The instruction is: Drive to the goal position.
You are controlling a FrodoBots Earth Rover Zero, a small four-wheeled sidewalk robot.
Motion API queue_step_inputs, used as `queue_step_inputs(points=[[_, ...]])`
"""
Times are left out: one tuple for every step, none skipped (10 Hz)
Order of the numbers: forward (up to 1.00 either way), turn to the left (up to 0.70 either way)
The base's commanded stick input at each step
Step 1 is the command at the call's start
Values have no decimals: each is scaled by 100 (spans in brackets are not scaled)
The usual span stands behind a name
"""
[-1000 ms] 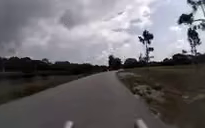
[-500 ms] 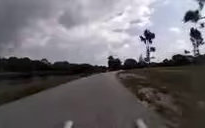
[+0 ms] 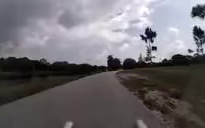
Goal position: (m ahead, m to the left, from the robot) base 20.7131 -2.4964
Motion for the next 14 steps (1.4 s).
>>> queue_step_inputs(points=[[85,0],[85,0],[85,0],[85,0],[85,0],[85,0],[85,0],[85,0],[85,0],[85,0],[85,0],[85,0],[85,0],[85,0]])
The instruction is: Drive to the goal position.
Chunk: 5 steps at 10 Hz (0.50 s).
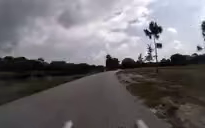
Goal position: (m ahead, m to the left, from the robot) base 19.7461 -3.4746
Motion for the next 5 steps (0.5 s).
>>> queue_step_inputs(points=[[85,0],[85,0],[85,0],[85,0],[85,0]])
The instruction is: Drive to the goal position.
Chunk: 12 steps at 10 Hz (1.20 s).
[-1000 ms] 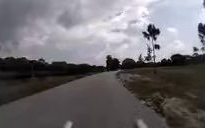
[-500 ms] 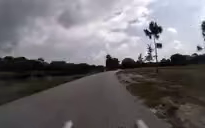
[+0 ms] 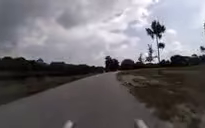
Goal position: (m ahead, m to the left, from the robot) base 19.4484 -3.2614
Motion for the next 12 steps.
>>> queue_step_inputs(points=[[85,0],[85,0],[85,0],[85,0],[85,0],[85,0],[85,0],[85,0],[85,0],[85,0],[85,0],[85,0]])
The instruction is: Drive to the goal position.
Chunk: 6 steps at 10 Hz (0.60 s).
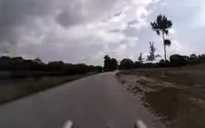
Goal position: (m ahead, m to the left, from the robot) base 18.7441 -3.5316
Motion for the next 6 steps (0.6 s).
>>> queue_step_inputs(points=[[85,0],[85,0],[85,0],[85,0],[85,0],[85,0]])
